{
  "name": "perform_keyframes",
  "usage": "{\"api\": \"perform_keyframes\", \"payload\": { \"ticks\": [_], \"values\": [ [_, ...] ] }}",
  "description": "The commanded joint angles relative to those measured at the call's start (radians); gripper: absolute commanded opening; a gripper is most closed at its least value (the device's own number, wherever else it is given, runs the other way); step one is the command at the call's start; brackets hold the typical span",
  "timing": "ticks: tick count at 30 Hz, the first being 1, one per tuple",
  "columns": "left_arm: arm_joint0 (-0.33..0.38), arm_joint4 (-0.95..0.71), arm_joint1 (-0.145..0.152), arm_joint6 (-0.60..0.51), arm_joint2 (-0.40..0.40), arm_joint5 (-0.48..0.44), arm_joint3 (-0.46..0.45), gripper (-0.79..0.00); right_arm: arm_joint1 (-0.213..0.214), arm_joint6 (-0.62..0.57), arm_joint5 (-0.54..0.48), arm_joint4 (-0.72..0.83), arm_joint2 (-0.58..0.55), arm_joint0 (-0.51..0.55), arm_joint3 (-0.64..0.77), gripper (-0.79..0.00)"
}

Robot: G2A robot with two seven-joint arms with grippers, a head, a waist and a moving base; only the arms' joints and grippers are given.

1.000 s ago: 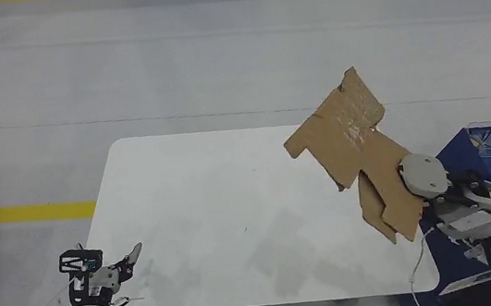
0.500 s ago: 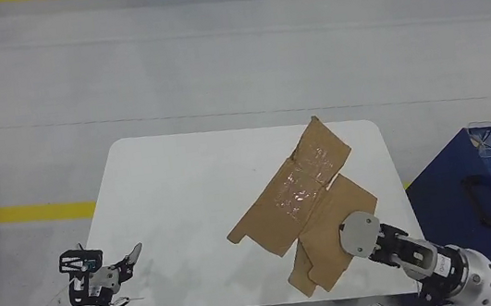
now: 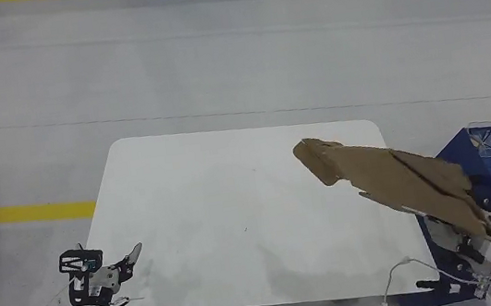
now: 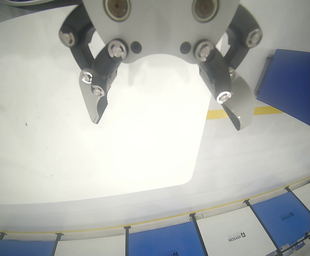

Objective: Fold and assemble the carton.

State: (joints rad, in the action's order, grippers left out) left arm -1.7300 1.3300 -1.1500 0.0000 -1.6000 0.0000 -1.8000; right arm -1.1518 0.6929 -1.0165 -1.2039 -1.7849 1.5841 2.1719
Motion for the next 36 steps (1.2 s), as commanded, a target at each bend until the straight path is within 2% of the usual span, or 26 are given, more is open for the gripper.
{"api": "perform_keyframes", "payload": {
  "ticks": [1,7,12,14,27,29,31,33,34,36],
  "values": [
    [0.0,0.0,0.0,0.0,0.0,0.0,0.0,0.0,0.023,-0.128,0.004,0.218,0.131,-0.005,-0.035,-0.785],
    [0.0,0.0,0.0,0.0,0.0,0.0,0.0,0.0,0.1,-0.507,0.004,0.717,0.419,-0.063,-0.168,-0.785],
    [0.0,0.0,0.0,0.0,0.0,0.0,0.0,0.0,0.139,-0.75,0.004,1.024,0.532,-0.094,-0.242,-0.785],
    [0.0,0.0,0.0,0.0,0.0,0.0,0.0,0.0,0.151,-0.843,0.004,1.095,0.548,-0.106,-0.259,-0.785],
    [0.0,0.0,0.0,0.0,0.0,0.0,0.0,0.0,0.151,-0.843,0.004,1.095,0.548,-0.106,-0.259,-0.785],
    [0.0,0.0,0.0,0.0,0.0,0.0,0.0,0.0,0.15,-0.827,0.004,1.152,0.561,-0.098,-0.227,-0.785],
    [0.0,0.0,0.0,0.0,0.0,0.0,0.0,0.0,0.154,-0.849,0.004,1.31,0.602,-0.08,-0.174,-0.785],
    [0.0,0.0,0.0,0.0,0.0,0.0,0.0,0.0,0.167,-0.931,0.004,1.568,0.659,-0.075,-0.112,-0.785],
    [0.0,0.0,0.0,0.0,0.0,0.0,0.0,0.0,0.175,-0.988,0.015,1.742,0.697,-0.076,-0.074,-0.785],
    [0.0,0.0,0.0,0.0,0.0,0.0,0.0,0.0,0.192,-1.16,0.119,2.104,0.744,-0.099,-0.017,-0.785]
  ]
}}
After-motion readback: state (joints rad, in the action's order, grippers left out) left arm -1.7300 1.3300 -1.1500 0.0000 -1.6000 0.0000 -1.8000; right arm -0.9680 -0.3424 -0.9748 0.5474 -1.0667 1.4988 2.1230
